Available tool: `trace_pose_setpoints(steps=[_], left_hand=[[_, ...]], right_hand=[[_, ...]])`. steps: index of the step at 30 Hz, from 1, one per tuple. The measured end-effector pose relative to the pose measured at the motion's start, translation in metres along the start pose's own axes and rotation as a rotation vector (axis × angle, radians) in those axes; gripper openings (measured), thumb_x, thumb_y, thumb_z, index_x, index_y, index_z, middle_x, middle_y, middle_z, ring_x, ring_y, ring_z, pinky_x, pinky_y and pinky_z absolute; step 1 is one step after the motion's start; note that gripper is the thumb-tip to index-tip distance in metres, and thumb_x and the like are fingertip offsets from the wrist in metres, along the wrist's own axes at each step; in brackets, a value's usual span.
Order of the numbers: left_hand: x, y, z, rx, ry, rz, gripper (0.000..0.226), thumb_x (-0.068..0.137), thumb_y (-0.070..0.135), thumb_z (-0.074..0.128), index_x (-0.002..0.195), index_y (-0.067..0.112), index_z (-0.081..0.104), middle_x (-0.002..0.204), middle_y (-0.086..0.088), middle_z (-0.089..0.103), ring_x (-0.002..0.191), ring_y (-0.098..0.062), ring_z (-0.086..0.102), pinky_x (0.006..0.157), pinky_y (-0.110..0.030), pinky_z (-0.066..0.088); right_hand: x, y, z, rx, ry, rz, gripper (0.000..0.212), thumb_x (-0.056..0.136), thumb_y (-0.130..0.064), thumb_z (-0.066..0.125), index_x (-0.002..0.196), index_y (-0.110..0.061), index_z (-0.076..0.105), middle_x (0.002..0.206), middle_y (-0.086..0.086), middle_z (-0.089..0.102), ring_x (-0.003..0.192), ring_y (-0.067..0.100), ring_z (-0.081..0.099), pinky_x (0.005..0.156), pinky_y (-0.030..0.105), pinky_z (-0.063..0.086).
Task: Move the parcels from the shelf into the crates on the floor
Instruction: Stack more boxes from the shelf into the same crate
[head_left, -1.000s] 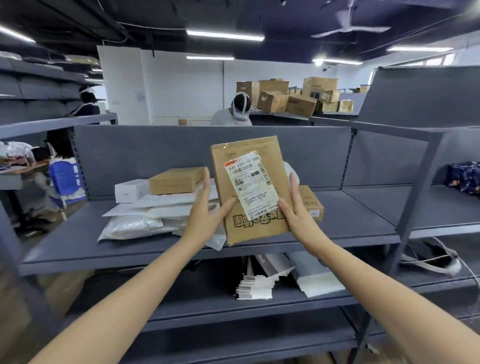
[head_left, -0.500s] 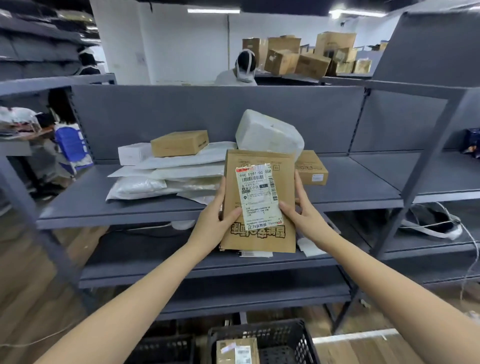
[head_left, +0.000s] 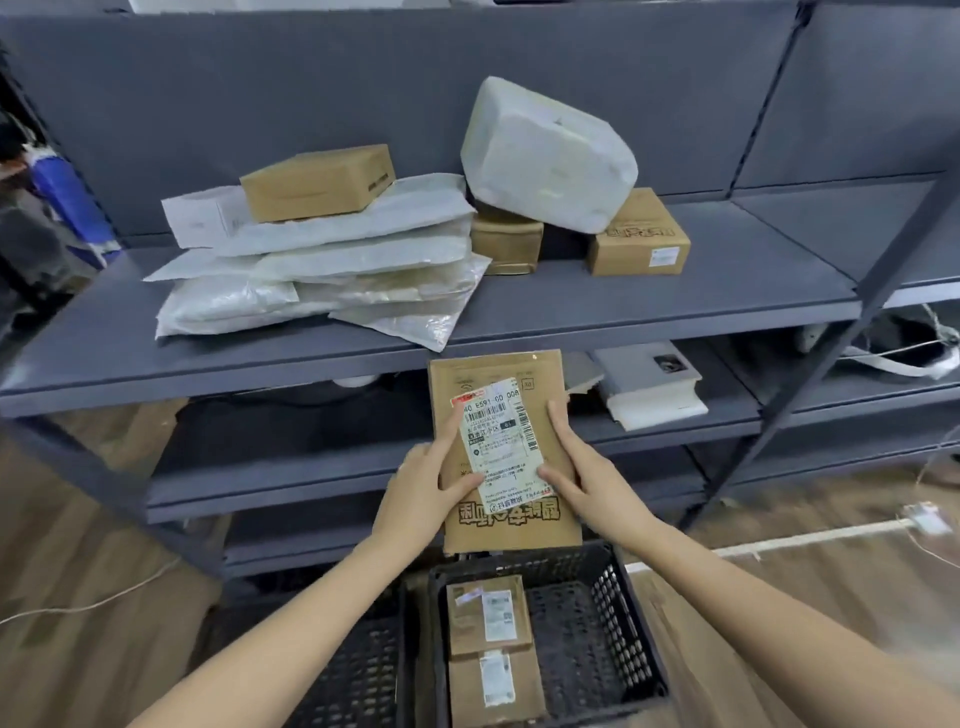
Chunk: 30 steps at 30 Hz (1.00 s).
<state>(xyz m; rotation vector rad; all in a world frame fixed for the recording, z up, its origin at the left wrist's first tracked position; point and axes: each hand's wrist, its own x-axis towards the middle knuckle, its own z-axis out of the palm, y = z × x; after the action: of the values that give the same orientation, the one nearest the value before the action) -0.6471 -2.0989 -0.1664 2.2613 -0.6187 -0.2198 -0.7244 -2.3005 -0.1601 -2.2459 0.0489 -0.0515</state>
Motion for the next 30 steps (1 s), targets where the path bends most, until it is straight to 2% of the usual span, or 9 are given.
trace_pose_setpoints(steps=[2, 7, 12, 16, 19, 23, 26, 30], left_hand=[[-0.001, -0.017, 0.013, 0.002, -0.047, -0.015, 0.083, 0.088, 0.045, 0.058, 0.129, 0.068, -0.010, 0.114, 0.002, 0.052, 0.102, -0.010, 0.050, 0.085, -0.024, 0.042], [0.005, -0.053, 0.041, -0.017, -0.179, -0.055, 0.085, 0.087, 0.043, 0.061, 0.128, 0.069, -0.008, 0.111, 0.003, 0.053, 0.097, -0.009, 0.051, 0.086, -0.025, 0.044], [0.003, -0.077, 0.078, 0.009, -0.276, -0.130, 0.093, 0.085, 0.039, 0.066, 0.133, 0.063, -0.010, 0.117, -0.001, 0.054, 0.103, -0.012, 0.051, 0.084, -0.023, 0.039], [-0.007, -0.109, 0.121, 0.014, -0.328, -0.240, 0.097, 0.082, 0.040, 0.069, 0.138, 0.058, -0.009, 0.126, -0.005, 0.055, 0.106, -0.016, 0.055, 0.084, -0.023, 0.041], [-0.023, -0.135, 0.160, -0.021, -0.383, -0.348, 0.099, 0.082, 0.035, 0.070, 0.138, 0.056, -0.010, 0.133, -0.005, 0.052, 0.114, -0.017, 0.054, 0.091, -0.026, 0.043], [-0.039, -0.175, 0.220, 0.009, -0.489, -0.461, 0.102, 0.082, 0.035, 0.070, 0.149, 0.033, -0.007, 0.145, 0.000, 0.044, 0.125, -0.015, 0.050, 0.095, -0.022, 0.042], [-0.044, -0.211, 0.263, 0.059, -0.529, -0.500, 0.103, 0.081, 0.040, 0.070, 0.151, 0.029, -0.005, 0.143, -0.001, 0.047, 0.122, -0.014, 0.053, 0.094, -0.019, 0.043], [-0.041, -0.265, 0.314, 0.097, -0.515, -0.517, 0.102, 0.081, 0.041, 0.070, 0.150, 0.030, -0.005, 0.140, -0.002, 0.050, 0.119, -0.015, 0.055, 0.094, -0.026, 0.048]], right_hand=[[-0.001, 0.017, 0.012, -0.009, -0.056, 0.060, 0.084, 0.093, -0.030, 0.055, 0.138, -0.052, -0.013, 0.155, -0.010, 0.023, 0.137, 0.008, 0.032, 0.113, 0.026, 0.029], [-0.008, 0.052, 0.039, 0.035, -0.196, 0.189, 0.093, 0.091, -0.031, 0.058, 0.136, -0.048, -0.021, 0.147, -0.019, 0.022, 0.129, 0.000, 0.032, 0.104, 0.012, 0.028], [-0.016, 0.083, 0.067, 0.132, -0.205, 0.339, 0.093, 0.092, -0.024, 0.059, 0.133, -0.054, -0.019, 0.146, -0.011, 0.036, 0.123, 0.005, 0.045, 0.106, 0.026, 0.039], [-0.025, 0.121, 0.092, 0.200, -0.200, 0.457, 0.093, 0.091, -0.019, 0.060, 0.144, -0.044, -0.014, 0.141, -0.006, 0.045, 0.113, 0.008, 0.053, 0.097, 0.020, 0.043], [-0.037, 0.162, 0.121, 0.196, -0.259, 0.521, 0.090, 0.092, -0.019, 0.059, 0.142, -0.044, -0.012, 0.143, -0.004, 0.043, 0.122, 0.014, 0.050, 0.103, 0.024, 0.039], [-0.053, 0.227, 0.166, 0.177, -0.348, 0.585, 0.091, 0.091, -0.023, 0.059, 0.137, -0.048, -0.016, 0.137, 0.000, 0.053, 0.118, 0.017, 0.056, 0.103, 0.028, 0.043], [-0.058, 0.274, 0.198, 0.180, -0.394, 0.625, 0.090, 0.091, -0.023, 0.059, 0.142, -0.045, -0.013, 0.137, -0.001, 0.053, 0.118, 0.017, 0.056, 0.103, 0.031, 0.044], [-0.048, 0.336, 0.242, 0.210, -0.435, 0.613, 0.087, 0.092, -0.022, 0.058, 0.147, -0.038, -0.008, 0.142, -0.004, 0.047, 0.122, 0.012, 0.051, 0.105, 0.026, 0.040]])
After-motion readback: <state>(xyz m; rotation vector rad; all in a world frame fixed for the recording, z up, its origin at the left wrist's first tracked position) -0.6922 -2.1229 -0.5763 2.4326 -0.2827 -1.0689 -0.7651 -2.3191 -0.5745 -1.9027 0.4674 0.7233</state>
